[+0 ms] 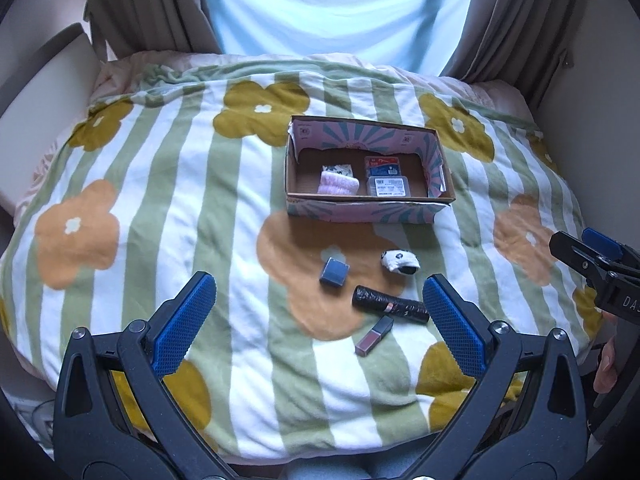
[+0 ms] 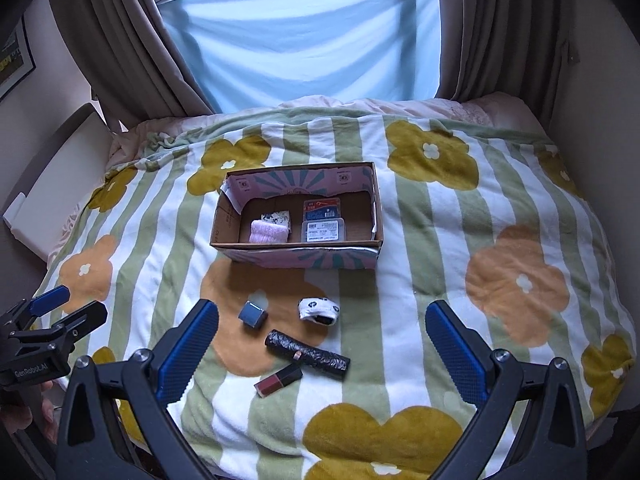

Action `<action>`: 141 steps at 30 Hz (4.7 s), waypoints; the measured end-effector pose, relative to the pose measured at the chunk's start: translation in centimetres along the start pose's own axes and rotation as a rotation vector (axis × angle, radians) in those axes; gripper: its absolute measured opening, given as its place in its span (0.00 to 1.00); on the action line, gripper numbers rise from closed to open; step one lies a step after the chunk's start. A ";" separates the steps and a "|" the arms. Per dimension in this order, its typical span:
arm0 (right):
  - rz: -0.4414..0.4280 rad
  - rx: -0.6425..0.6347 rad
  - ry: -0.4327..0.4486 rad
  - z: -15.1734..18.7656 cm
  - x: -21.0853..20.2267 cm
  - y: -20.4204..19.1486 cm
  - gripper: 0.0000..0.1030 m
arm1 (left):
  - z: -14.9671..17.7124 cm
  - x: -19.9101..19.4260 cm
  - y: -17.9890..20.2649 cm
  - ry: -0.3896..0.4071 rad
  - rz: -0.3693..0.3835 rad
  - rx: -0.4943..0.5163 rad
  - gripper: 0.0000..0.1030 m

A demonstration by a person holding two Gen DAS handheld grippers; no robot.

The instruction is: Organize objects

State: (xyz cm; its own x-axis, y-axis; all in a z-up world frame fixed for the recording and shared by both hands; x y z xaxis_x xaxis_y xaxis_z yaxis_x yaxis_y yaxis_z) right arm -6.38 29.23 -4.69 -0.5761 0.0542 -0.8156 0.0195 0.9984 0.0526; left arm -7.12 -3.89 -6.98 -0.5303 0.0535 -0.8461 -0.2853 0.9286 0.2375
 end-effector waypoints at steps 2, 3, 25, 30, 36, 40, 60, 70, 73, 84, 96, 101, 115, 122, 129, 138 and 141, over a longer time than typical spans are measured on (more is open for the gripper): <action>-0.007 -0.003 -0.001 0.5 0.0 -0.2 1.00 | 0.5 -0.1 -0.1 -0.004 0.004 0.001 1.00; -0.012 -0.005 0.001 0.7 -0.1 -0.3 1.00 | 0.8 -0.1 0.0 -0.007 0.009 0.001 1.00; -0.205 -0.453 -0.065 8.5 14.1 -1.8 0.81 | 3.3 15.5 2.2 -0.163 0.117 0.209 0.95; -0.253 -0.574 -0.097 12.0 20.0 -2.2 0.72 | 4.8 23.1 2.4 -0.220 0.121 0.214 0.85; -0.295 -0.702 -0.104 14.3 24.7 -3.6 0.61 | 7.2 30.1 2.5 -0.281 0.123 0.216 0.73; -0.339 -0.759 -0.107 14.8 26.5 -4.5 0.55 | 8.2 32.8 2.3 -0.310 0.118 0.212 0.68; -0.438 -0.864 -0.091 13.6 27.2 -7.4 0.28 | 8.2 34.8 2.3 -0.342 0.095 0.219 0.36; -0.427 -0.729 -0.068 10.7 24.1 -5.8 0.28 | 6.0 32.4 2.9 -0.324 0.109 0.187 0.36; -0.386 -0.648 -0.058 9.6 22.4 -5.1 0.28 | 4.7 30.4 3.5 -0.302 0.115 0.172 0.36; -0.230 -0.266 -0.005 3.4 11.9 -0.9 0.28 | 2.0 18.1 4.1 -0.198 0.141 0.123 0.36; -0.080 -0.099 -0.002 0.7 2.9 0.4 0.28 | 0.0 6.6 3.4 -0.129 0.121 0.032 0.36; -0.050 -0.041 -0.009 1.7 1.2 0.6 0.28 | 1.1 4.3 2.5 -0.127 0.109 0.020 0.36; -0.044 -0.027 0.008 -0.2 0.7 1.0 0.28 | -0.9 4.2 4.3 -0.120 0.136 0.032 0.36; -0.046 -0.040 0.030 -3.5 2.0 2.0 0.28 | -4.5 5.6 5.2 -0.104 0.140 0.027 0.36; -0.039 -0.067 0.031 -7.2 4.7 3.3 0.28 | -9.2 8.9 5.2 -0.098 0.134 0.000 0.36; -0.059 -0.134 -0.001 -11.1 10.6 4.3 0.28 | -14.6 15.7 4.9 -0.126 0.108 -0.028 0.36; -0.070 -0.163 -0.022 -12.0 13.2 4.3 0.28 | -15.8 18.6 4.9 -0.148 0.097 -0.033 0.36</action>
State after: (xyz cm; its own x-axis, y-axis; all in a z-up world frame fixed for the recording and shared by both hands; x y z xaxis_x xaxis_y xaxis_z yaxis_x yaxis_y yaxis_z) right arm -23.68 34.02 -8.30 -0.5534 -0.0130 -0.8328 -0.1537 0.9843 0.0867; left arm -30.98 -4.18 -14.02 -0.4338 0.1985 -0.8789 -0.2652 0.9041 0.3351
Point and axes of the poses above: each gripper's, at about its wrist camera, not at the fingertips, and x roughly the way its jaws point, y to its right, z to its underside, the point moved 8 cm from there along x, roughly the way its jaws point, and after that the axes turned 12 degrees about -x, right-handed, at the moved point
